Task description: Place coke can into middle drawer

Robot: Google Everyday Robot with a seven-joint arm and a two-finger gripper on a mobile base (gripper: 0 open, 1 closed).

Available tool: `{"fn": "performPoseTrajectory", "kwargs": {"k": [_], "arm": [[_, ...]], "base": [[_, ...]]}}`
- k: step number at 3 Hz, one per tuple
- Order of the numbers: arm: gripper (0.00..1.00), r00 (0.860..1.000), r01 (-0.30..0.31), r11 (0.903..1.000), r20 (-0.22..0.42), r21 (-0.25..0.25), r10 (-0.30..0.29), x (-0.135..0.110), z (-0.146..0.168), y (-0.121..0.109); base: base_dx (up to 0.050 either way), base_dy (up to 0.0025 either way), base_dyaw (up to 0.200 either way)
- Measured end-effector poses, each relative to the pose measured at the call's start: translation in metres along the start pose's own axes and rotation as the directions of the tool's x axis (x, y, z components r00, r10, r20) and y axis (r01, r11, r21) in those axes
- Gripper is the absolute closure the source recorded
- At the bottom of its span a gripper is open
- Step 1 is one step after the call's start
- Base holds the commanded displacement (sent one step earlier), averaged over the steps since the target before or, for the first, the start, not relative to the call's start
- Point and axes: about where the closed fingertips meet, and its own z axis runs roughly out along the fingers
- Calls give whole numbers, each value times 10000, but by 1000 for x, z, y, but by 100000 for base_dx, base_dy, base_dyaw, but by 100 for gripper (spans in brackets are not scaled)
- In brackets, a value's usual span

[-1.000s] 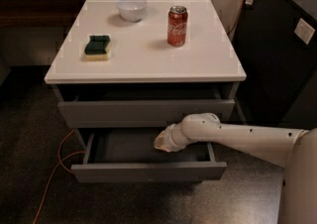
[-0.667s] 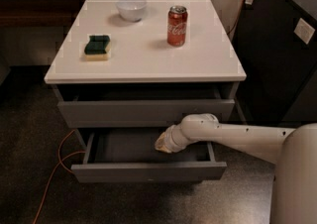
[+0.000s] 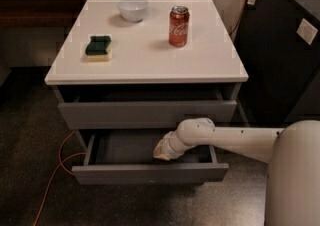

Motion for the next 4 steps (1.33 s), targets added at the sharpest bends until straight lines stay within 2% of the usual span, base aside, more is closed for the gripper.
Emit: {"fn": "performPoseTrajectory", "kwargs": {"k": [1, 4], "arm": [[100, 9998, 161, 9985, -73, -521, -165, -4, 12, 25], [100, 9985, 486, 9923, -182, -1135, -510, -8, 13, 73]], "base": [[0, 0, 0], [0, 0, 0]]}}
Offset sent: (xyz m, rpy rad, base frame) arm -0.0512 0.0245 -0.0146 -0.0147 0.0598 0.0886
